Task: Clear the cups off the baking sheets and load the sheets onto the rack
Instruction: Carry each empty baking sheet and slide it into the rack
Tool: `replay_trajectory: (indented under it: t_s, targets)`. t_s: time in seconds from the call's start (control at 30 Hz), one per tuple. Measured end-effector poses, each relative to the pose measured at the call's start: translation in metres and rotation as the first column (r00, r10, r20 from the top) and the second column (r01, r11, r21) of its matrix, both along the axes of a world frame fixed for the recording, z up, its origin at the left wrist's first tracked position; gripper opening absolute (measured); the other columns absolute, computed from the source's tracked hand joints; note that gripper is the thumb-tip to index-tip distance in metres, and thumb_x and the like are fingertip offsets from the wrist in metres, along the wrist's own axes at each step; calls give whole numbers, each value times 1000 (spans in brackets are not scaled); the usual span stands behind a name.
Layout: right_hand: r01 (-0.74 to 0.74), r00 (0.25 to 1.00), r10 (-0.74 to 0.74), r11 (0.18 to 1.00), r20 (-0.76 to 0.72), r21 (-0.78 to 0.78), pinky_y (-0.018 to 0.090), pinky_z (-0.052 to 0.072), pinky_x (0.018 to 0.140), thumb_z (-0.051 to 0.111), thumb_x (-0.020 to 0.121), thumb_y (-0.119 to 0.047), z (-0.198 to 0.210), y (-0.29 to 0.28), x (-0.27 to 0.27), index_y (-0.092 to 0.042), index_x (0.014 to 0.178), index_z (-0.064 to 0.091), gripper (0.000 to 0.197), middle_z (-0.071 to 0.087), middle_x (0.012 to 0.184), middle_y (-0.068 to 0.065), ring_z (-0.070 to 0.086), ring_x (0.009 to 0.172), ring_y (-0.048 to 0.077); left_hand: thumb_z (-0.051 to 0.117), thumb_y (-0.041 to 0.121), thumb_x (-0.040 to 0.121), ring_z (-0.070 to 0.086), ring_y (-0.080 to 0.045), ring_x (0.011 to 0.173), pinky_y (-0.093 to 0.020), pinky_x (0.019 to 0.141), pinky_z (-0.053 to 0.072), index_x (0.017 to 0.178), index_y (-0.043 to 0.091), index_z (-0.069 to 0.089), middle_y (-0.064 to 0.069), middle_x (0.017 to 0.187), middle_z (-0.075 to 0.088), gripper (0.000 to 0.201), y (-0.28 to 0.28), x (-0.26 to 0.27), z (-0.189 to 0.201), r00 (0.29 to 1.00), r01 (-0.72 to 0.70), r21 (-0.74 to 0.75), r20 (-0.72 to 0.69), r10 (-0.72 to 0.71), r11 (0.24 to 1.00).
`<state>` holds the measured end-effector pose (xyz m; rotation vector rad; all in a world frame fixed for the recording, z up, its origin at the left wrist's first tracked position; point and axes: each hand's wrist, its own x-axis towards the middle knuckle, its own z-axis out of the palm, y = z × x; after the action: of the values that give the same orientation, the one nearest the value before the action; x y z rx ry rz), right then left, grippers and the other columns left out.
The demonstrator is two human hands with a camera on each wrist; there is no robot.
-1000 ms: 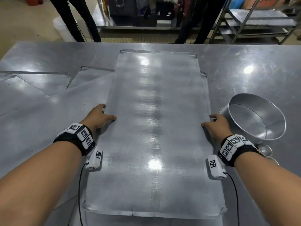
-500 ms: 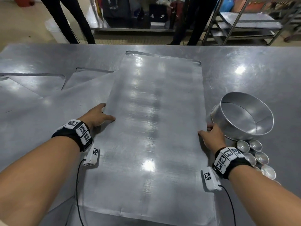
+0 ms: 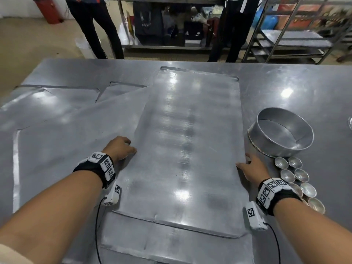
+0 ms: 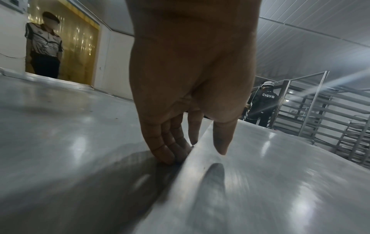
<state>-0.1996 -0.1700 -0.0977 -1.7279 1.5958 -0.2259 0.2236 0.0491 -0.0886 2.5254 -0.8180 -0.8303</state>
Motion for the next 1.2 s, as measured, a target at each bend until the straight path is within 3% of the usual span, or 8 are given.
replay_trajectory:
  t_s: [0.17, 0.33, 0.43, 0.53, 0.63, 0.83, 1.0, 1.2]
  targets:
    - [-64, 997, 64, 998, -48, -1, 46, 53, 95, 71, 74, -47, -34, 15, -40, -20, 120, 66, 54, 72, 117, 8, 67, 103, 30, 68, 51, 60, 58, -31, 123, -33, 100, 46, 123, 24, 70, -7, 133, 65, 68, 45, -30, 6, 999, -9, 62, 41, 6, 998]
    - [-134, 985, 132, 991, -108, -8, 40, 53, 86, 67, 85, -24, -13, 26, -62, -17, 92, 69, 9, 73, 97, 10, 67, 94, 31, 81, 39, 80, 58, -29, 124, -34, 102, 45, 128, 11, 67, -10, 135, 64, 58, 57, -66, 2, 1000, -16, 30, 21, 15, 999]
    - [-146, 983, 144, 989, -111, -10, 35, 42, 66, 65, 82, -28, -1, 24, -74, -12, 71, 54, 22, 60, 71, 10, 55, 71, 24, 80, 40, 82, 58, -30, 124, -34, 102, 44, 129, 9, 65, -11, 136, 63, 59, 62, -91, 0, 999, -41, 5, 19, 41, 999]
    - [-182, 982, 183, 983, -48, 22, 36, 48, 84, 67, 84, -34, 7, 28, -86, -9, 108, 65, 36, 68, 106, 15, 62, 96, 23, 82, 39, 81, 63, -31, 117, -37, 100, 49, 137, 8, 59, -14, 133, 65, 68, 69, -115, 4, 994, -102, -64, -37, 100, 993]
    - [-225, 974, 227, 974, -28, 38, 28, 45, 95, 66, 94, -25, 18, 47, -99, -7, 146, 47, 58, 53, 146, 10, 52, 134, 24, 81, 38, 82, 62, -29, 120, -37, 102, 48, 147, 11, 48, -15, 138, 61, 78, 79, -146, 16, 991, -102, -114, -103, 90, 988]
    - [-475, 879, 476, 873, -18, -109, 36, 47, 101, 72, 89, -43, 25, 107, -126, -17, 133, 61, 52, 61, 132, 7, 60, 119, 22, 78, 57, 79, 59, -18, 119, -31, 95, 46, 134, 23, 59, 0, 134, 57, 68, 101, -247, 28, 989, 128, -173, 101, -112, 977]
    - [-741, 671, 720, 656, -176, -140, 39, 43, 104, 68, 70, -75, 4, 151, -145, -26, 138, 57, 85, 59, 131, -5, 51, 122, 17, 67, 88, 58, 51, -15, 116, -42, 99, 46, 132, 33, 58, 9, 126, 53, 93, 127, -315, 12, 916, 343, 70, 194, -350, 937]
    - [-826, 564, 777, 528, -280, -198, 42, 39, 104, 69, 74, -70, -5, 165, -156, -28, 138, 56, 77, 53, 133, -3, 45, 122, 19, 69, 75, 69, 44, -20, 123, -44, 105, 37, 139, 34, 52, 3, 134, 49, 83, 150, -346, -2, 836, 373, 190, 356, -418, 908]
